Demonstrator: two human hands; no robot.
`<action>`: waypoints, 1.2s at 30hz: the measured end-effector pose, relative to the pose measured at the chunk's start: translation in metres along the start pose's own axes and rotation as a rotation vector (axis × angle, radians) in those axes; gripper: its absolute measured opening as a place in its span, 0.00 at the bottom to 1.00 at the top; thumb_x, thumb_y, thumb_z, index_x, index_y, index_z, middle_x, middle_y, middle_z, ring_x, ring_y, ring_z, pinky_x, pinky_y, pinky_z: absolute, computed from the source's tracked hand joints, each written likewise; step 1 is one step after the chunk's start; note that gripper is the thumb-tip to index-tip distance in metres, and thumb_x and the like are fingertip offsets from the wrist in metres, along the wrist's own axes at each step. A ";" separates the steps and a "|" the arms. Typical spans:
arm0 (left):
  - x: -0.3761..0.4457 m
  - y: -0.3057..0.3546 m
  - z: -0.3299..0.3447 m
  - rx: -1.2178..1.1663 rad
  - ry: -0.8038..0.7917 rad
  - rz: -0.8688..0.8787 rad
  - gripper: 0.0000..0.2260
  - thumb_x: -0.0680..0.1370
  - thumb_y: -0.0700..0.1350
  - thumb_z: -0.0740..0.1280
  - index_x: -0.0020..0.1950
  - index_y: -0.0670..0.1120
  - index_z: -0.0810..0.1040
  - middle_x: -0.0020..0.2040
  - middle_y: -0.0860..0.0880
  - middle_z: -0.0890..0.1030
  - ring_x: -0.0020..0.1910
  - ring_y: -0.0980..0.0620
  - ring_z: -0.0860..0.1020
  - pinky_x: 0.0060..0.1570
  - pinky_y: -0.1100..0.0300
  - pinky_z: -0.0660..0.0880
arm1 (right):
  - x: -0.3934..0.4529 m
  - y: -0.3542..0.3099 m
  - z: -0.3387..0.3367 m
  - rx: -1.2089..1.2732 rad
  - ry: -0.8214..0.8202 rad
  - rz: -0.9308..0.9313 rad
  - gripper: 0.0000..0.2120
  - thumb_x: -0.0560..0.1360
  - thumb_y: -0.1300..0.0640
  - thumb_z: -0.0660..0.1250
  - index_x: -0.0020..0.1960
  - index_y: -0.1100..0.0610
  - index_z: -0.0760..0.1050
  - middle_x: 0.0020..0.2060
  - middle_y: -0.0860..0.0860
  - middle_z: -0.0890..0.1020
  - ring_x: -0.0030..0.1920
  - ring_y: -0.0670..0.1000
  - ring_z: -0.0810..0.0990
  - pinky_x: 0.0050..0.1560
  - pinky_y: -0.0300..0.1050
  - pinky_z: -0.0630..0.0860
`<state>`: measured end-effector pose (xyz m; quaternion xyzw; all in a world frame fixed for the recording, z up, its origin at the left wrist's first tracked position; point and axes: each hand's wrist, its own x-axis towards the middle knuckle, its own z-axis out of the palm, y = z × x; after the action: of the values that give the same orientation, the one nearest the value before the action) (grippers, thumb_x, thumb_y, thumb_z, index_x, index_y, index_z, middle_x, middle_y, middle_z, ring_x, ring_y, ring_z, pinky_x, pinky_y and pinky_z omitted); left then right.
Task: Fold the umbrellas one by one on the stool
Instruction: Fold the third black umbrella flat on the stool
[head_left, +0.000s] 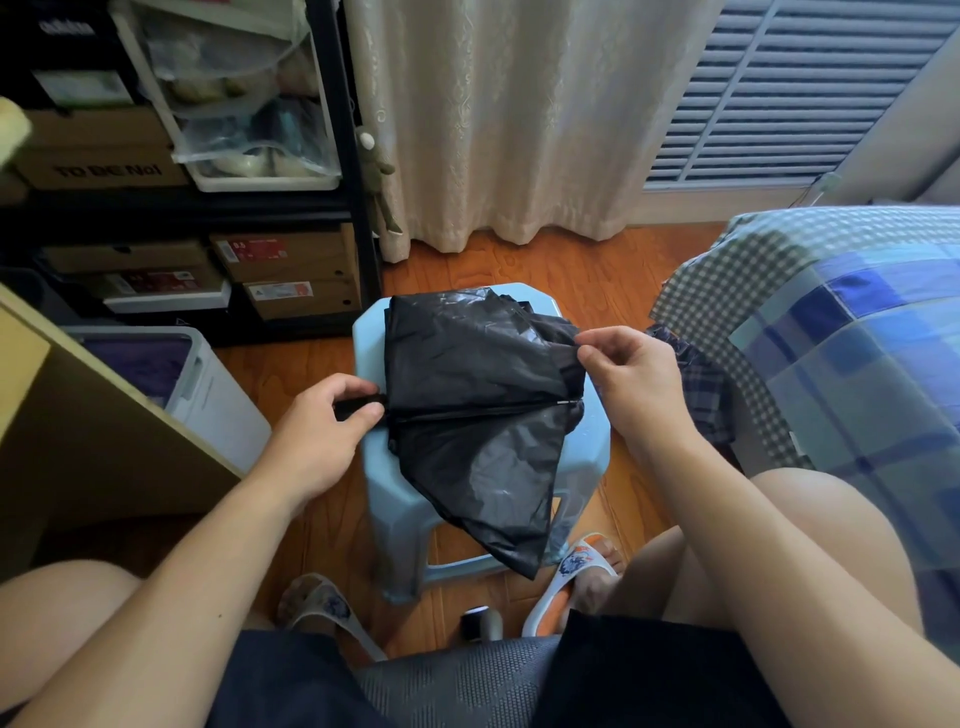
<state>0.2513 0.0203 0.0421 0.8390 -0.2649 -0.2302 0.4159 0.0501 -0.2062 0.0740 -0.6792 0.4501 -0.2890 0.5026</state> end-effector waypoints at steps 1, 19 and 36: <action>0.000 0.001 0.000 -0.004 0.001 0.004 0.09 0.81 0.44 0.70 0.59 0.55 0.79 0.56 0.57 0.80 0.58 0.56 0.76 0.59 0.59 0.70 | 0.001 0.000 0.000 -0.017 0.004 -0.007 0.05 0.79 0.62 0.70 0.49 0.56 0.85 0.36 0.48 0.82 0.34 0.46 0.77 0.40 0.44 0.77; 0.003 0.000 0.001 0.060 0.026 0.039 0.06 0.83 0.46 0.67 0.59 0.53 0.80 0.54 0.58 0.80 0.54 0.59 0.75 0.46 0.73 0.66 | 0.015 -0.001 -0.008 -0.138 0.191 -0.247 0.06 0.80 0.63 0.69 0.49 0.52 0.80 0.43 0.44 0.83 0.41 0.36 0.79 0.46 0.34 0.77; -0.011 -0.002 0.007 0.119 -0.039 0.017 0.18 0.80 0.47 0.71 0.69 0.49 0.74 0.64 0.50 0.69 0.59 0.51 0.72 0.60 0.63 0.64 | -0.104 -0.002 -0.014 -0.086 -0.448 -0.034 0.13 0.77 0.70 0.70 0.42 0.55 0.72 0.29 0.45 0.73 0.31 0.43 0.68 0.33 0.35 0.67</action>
<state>0.2396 0.0242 0.0387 0.8554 -0.2931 -0.2267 0.3620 -0.0057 -0.1179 0.0863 -0.7548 0.3274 -0.1199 0.5556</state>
